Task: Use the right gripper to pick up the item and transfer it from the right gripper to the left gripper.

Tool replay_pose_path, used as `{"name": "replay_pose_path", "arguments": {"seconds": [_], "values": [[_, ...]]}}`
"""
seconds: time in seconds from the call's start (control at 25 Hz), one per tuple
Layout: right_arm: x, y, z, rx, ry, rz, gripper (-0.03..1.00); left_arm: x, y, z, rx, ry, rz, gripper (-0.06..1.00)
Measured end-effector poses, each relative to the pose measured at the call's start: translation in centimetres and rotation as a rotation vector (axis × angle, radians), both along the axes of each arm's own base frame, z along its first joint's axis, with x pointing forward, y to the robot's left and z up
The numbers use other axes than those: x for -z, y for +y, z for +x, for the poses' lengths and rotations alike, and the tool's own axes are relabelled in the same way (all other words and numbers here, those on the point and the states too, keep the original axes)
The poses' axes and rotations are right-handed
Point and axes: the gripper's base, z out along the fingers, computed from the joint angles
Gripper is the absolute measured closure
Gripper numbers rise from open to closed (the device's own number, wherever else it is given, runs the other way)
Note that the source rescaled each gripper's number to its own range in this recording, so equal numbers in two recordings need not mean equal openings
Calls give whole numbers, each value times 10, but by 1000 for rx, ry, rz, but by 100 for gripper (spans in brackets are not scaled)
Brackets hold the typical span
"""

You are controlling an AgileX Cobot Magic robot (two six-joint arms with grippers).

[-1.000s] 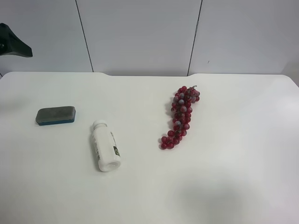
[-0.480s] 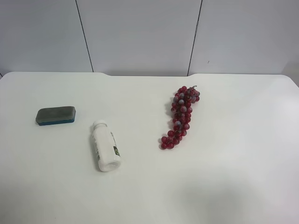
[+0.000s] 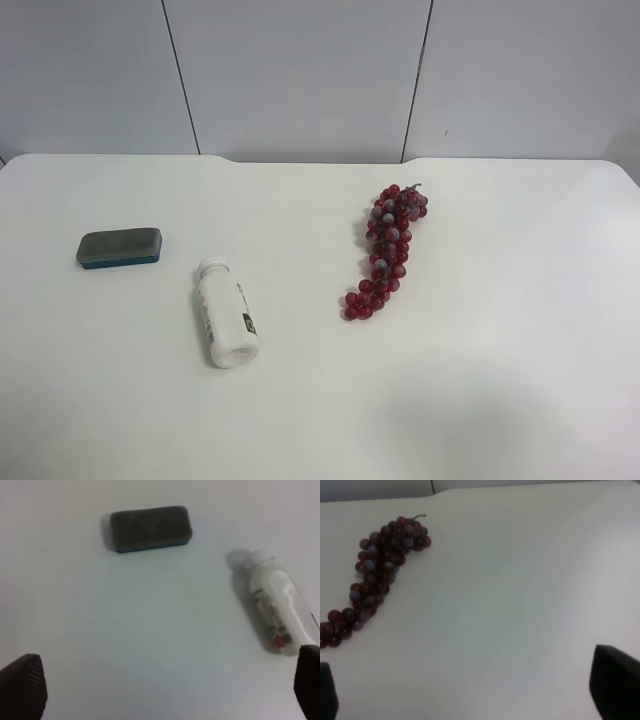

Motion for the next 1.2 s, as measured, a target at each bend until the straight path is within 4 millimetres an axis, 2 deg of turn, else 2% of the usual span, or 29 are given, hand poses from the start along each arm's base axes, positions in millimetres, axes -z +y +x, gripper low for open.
{"name": "replay_pose_path", "arguments": {"seconds": [0.2, 0.64, 1.0, 1.2], "values": [[0, 0, 0, 0, 0, 0, -2, -1, -6, -28, 40, -54, 43, -6], [0, 0, 0, 0, 0, 0, -2, 54, -8, -75, 56, -90, 88, -6], [0, 0, 0, 0, 0, 0, -2, 77, -9, -102, 40, -253, 105, -6], [0, 0, 0, 0, 0, 0, -2, 86, -9, -110, 33, -312, 114, -6]]}}
